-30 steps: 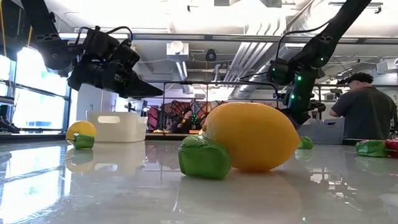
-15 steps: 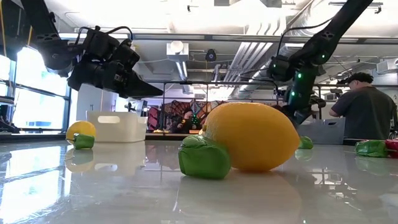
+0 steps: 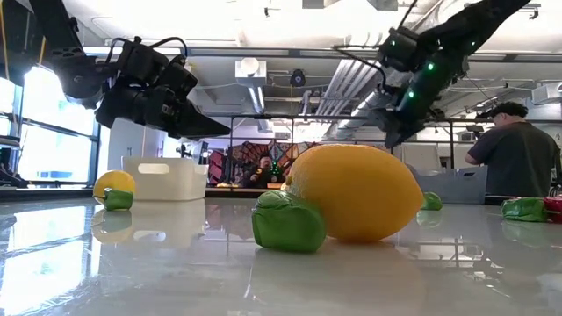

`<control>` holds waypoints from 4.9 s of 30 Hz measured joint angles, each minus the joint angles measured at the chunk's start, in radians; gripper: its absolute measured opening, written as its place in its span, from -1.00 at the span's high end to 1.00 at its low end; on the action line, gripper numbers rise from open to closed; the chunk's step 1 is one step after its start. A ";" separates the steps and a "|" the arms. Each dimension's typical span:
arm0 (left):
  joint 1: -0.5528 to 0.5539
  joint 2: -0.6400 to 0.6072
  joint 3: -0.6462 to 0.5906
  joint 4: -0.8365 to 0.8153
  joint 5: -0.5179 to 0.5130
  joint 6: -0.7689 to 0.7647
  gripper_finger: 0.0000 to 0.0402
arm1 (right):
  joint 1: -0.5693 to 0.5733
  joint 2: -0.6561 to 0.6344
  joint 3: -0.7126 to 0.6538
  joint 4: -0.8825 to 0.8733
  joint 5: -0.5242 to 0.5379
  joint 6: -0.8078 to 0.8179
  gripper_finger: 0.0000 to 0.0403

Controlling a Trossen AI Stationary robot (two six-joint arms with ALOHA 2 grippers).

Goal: Sort produce into baskets
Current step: Put the green bell pepper into the grey bin

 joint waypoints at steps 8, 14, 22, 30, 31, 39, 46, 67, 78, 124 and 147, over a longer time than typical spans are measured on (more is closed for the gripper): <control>0.000 0.000 0.000 0.000 -0.001 0.015 0.98 | 0.166 -0.001 -0.026 0.077 -0.004 0.011 0.94; 0.000 0.000 0.000 0.002 -0.041 0.046 0.98 | 0.280 -0.001 -0.057 0.161 -0.019 0.013 0.99; 0.000 0.000 0.000 0.000 -0.043 0.033 0.98 | 0.435 -0.001 -0.092 0.144 0.000 0.160 0.98; 0.000 0.000 0.000 -0.045 -0.044 0.017 0.98 | 0.635 0.000 -0.092 0.084 0.129 0.317 0.98; 0.000 0.000 0.000 -0.053 -0.044 0.017 0.98 | 0.656 0.000 -0.092 0.081 0.133 0.336 0.98; 0.000 0.000 0.000 -0.110 -0.044 0.017 0.98 | 0.797 0.001 -0.067 -0.018 0.033 0.514 0.98; -0.006 0.000 0.000 -0.112 -0.044 0.029 0.98 | 0.886 0.003 0.056 -0.434 -0.100 0.822 0.98; -0.072 0.000 0.000 -0.083 -0.048 0.068 0.98 | 0.687 0.166 0.072 -0.514 -0.007 1.041 0.21; -0.072 0.000 0.000 -0.059 -0.049 0.070 0.98 | 0.530 0.247 0.072 -0.478 -0.084 1.035 0.04; -0.072 0.000 0.000 -0.195 -0.048 0.057 0.98 | 0.529 0.190 0.072 -0.504 -0.295 -0.074 0.04; -0.074 0.000 0.000 -0.225 -0.048 -0.034 0.98 | 0.467 0.190 0.061 -0.564 -0.283 -0.211 0.14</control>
